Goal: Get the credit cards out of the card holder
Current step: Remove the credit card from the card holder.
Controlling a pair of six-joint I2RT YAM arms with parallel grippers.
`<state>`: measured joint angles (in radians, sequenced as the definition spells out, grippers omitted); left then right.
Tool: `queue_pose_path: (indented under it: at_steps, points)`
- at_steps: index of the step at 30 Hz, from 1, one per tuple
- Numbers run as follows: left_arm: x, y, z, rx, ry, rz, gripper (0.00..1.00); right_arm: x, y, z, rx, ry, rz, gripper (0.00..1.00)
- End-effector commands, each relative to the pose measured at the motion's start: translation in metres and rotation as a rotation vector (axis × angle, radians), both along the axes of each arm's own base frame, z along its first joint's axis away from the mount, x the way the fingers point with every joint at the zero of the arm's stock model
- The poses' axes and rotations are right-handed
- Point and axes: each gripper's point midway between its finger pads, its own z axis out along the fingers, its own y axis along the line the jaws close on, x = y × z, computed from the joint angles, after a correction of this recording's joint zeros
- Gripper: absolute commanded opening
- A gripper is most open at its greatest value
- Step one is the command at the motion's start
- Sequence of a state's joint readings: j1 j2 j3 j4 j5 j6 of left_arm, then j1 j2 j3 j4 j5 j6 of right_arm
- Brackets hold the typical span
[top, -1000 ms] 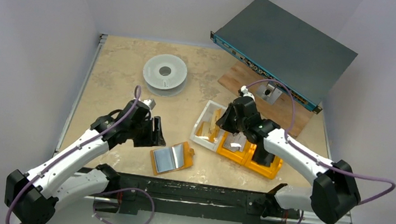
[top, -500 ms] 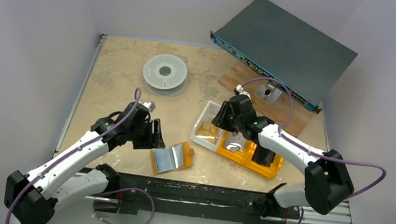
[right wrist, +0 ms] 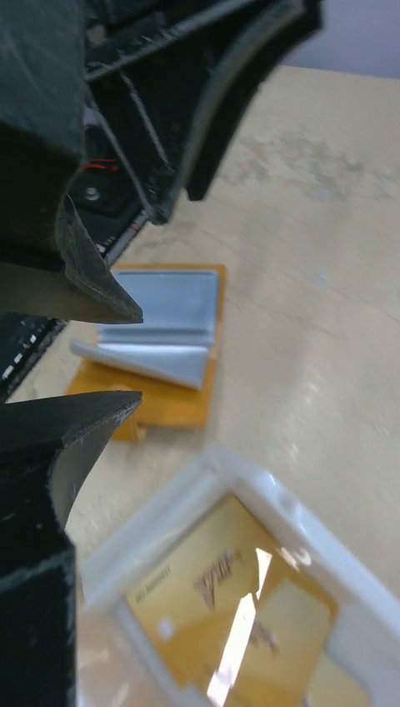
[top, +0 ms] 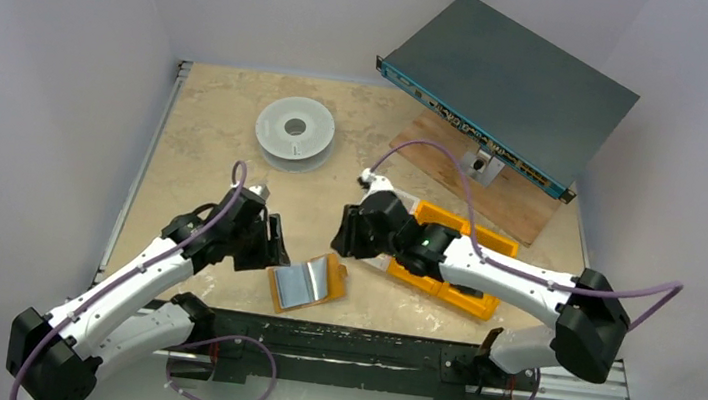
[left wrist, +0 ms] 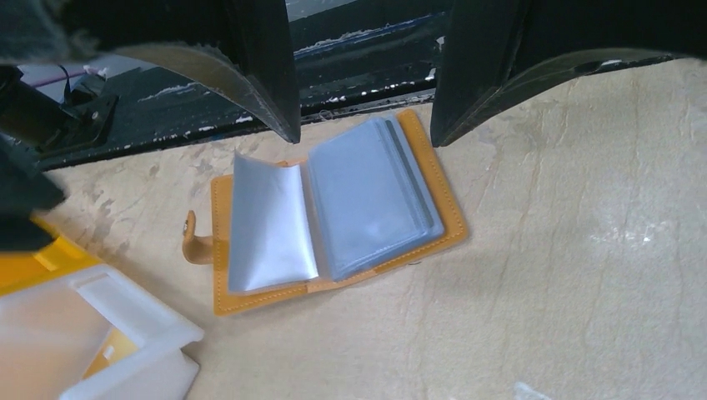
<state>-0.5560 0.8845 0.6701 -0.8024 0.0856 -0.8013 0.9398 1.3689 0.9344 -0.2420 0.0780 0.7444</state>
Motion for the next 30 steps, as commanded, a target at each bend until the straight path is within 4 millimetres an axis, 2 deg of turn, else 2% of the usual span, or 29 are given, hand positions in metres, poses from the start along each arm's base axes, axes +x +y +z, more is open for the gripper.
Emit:
queue_pose_path:
  at_steps: [1,6,8,12,15,18,23,30]
  points:
    - [0.003,0.021,-0.007,0.04,0.01,0.142,0.58,-0.032,0.04,0.002,0.001,-0.014,0.097,0.35]
    - [0.006,0.039,-0.009,0.033,0.034,0.218,0.59,-0.064,0.071,-0.02,-0.049,0.003,0.19,0.36]
    - [0.008,0.045,-0.008,0.034,0.03,0.236,0.59,-0.071,0.081,-0.027,-0.074,-0.003,0.22,0.4]
    - [0.01,0.052,-0.008,0.025,0.038,0.271,0.59,-0.079,0.093,-0.04,-0.146,-0.021,0.259,0.51]
    - [0.012,0.054,-0.007,0.013,0.044,0.291,0.59,-0.081,0.101,-0.053,-0.201,-0.03,0.278,0.55]
    - [0.013,0.056,-0.006,0.007,0.047,0.306,0.59,-0.081,0.105,-0.063,-0.264,-0.04,0.281,0.56]
    - [0.013,0.055,-0.006,-0.008,0.05,0.307,0.6,-0.076,0.101,-0.079,-0.369,-0.059,0.251,0.56]
    - [0.012,0.051,-0.01,-0.025,0.061,0.294,0.59,-0.079,0.102,-0.097,-0.395,-0.036,0.254,0.56]
